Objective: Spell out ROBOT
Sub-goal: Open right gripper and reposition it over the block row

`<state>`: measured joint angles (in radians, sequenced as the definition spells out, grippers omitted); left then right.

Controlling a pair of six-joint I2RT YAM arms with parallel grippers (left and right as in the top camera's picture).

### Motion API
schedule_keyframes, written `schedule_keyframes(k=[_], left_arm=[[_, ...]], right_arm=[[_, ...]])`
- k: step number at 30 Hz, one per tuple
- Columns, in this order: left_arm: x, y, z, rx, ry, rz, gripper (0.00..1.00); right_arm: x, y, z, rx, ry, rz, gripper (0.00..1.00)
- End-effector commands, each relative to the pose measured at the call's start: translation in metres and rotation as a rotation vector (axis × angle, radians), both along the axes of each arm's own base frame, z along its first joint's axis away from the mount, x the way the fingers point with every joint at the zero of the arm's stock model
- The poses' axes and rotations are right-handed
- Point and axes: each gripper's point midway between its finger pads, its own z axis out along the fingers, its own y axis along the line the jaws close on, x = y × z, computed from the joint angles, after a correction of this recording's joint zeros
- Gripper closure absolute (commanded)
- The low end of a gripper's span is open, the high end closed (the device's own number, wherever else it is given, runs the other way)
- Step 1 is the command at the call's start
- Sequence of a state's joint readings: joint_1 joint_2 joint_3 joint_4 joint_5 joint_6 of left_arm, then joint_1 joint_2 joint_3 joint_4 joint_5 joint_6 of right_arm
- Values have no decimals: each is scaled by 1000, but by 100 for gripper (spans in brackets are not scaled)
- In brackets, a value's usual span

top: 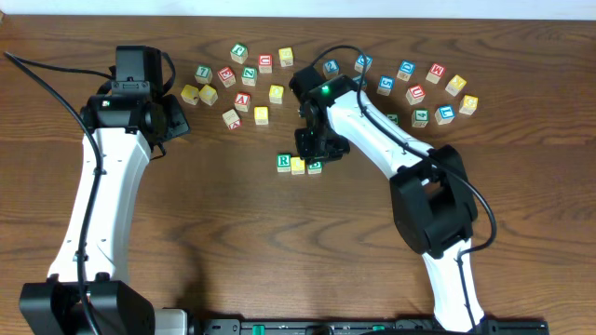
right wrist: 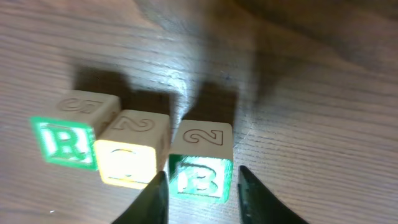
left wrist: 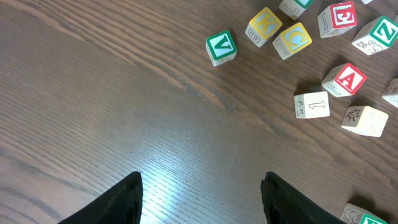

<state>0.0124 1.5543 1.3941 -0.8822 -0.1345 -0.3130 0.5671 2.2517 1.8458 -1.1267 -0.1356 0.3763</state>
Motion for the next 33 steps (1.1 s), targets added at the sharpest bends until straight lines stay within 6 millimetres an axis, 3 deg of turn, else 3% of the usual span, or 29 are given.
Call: schedule_keyframes(k=[1, 9, 20, 28, 33], left_arm=[[4, 4, 2, 20, -3, 0, 40], [4, 4, 2, 20, -2, 0, 40], [2, 4, 2, 20, 5, 0, 40], [2, 4, 2, 20, 4, 0, 40], [2, 4, 2, 20, 5, 0, 40]], right_arm=[[11, 11, 37, 52, -107, 69, 76], [-3, 33, 37, 95, -95, 114, 99], [-31, 51, 15, 64, -59, 167, 99], [-42, 41, -8, 15, -36, 161, 99], [-39, 34, -17, -18, -58, 138, 99]])
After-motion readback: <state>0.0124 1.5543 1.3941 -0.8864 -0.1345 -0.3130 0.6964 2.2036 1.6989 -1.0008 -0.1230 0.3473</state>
